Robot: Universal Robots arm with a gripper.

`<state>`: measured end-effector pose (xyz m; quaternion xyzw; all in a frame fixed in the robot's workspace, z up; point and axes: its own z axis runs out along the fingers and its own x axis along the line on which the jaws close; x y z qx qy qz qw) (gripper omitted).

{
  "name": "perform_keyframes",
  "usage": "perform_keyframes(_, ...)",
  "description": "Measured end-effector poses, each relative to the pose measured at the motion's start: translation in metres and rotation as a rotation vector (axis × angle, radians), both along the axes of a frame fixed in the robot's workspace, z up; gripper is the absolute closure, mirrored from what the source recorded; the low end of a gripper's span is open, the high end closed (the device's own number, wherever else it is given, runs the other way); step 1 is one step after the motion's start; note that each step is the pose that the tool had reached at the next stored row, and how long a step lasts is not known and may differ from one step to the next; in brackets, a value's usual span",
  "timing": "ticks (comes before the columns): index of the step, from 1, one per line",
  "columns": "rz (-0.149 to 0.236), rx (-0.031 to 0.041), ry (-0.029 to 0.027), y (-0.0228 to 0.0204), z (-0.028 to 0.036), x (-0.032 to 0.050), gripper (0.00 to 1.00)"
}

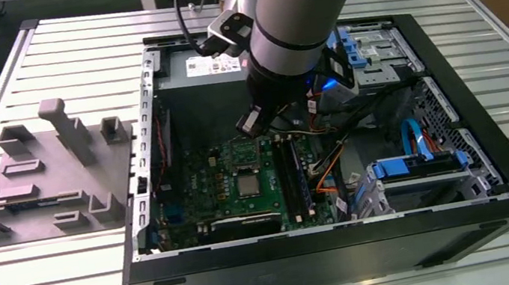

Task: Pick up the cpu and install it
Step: 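Close the cpu cover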

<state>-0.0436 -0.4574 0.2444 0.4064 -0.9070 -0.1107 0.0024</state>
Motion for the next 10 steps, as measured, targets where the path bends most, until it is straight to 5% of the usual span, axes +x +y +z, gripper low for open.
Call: perform_keyframes(10, 0.012, -0.0002, 0.0001, -0.0001, 0.0014, -0.0001, 0.9)
